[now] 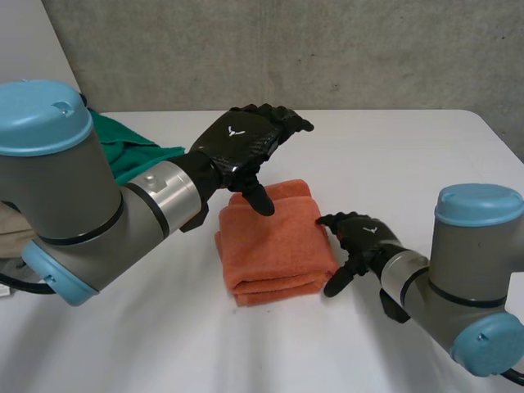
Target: Fold the laundry.
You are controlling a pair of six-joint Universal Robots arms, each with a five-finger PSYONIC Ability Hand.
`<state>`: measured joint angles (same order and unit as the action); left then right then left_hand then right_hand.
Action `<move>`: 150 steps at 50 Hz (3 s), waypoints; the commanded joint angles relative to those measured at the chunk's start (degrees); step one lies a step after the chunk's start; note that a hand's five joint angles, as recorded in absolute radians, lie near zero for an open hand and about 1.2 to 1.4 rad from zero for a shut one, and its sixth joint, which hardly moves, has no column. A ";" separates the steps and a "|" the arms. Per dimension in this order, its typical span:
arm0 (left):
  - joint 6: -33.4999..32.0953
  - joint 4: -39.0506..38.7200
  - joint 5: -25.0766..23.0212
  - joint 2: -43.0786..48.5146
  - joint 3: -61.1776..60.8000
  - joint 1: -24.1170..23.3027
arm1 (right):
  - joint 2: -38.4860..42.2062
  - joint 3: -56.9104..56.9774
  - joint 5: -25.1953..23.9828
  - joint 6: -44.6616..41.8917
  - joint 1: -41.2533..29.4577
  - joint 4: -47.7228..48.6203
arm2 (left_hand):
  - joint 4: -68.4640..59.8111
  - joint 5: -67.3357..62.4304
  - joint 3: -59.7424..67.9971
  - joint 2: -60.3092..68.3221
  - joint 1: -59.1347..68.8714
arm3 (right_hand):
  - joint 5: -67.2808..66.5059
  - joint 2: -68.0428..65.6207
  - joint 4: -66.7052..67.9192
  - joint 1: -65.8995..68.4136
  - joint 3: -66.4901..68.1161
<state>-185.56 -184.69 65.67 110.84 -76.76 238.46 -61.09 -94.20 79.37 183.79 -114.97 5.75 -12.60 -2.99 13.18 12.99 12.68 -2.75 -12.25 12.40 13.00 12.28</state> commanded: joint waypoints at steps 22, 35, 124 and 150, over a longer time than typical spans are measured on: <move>0.81 -0.40 0.69 -0.27 -0.05 -1.24 | 6.34 7.71 3.25 10.18 -0.69 12.53 | -1.82 -1.43 1.24 1.43 1.74 | -67.25 -67.75 67.60 67.00 67.72; 0.90 -0.49 0.77 -0.27 0.74 -1.15 | 16.61 30.81 9.66 13.35 14.06 8.41 | -1.82 -1.43 1.24 1.43 1.74 | -67.25 -67.75 67.60 67.00 67.72; 0.99 -0.75 0.77 0.87 0.48 -1.42 | 39.74 70.55 12.39 15.01 27.08 -5.04 | -1.82 -1.43 1.24 1.43 1.74 | -67.25 -67.75 67.60 67.00 67.72; 1.60 -0.93 0.77 0.78 0.56 -1.94 | 35.62 64.50 14.33 8.18 32.44 -4.43 | -1.99 -1.60 1.40 1.60 1.91 | 2.75 2.25 -2.40 -3.00 -2.28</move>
<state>-183.94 -185.63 66.45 111.64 -76.19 236.51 -20.07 -23.53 97.21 197.80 -82.78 2.33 -12.62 -2.99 13.18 12.99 12.69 -33.89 -43.16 45.65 37.18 44.81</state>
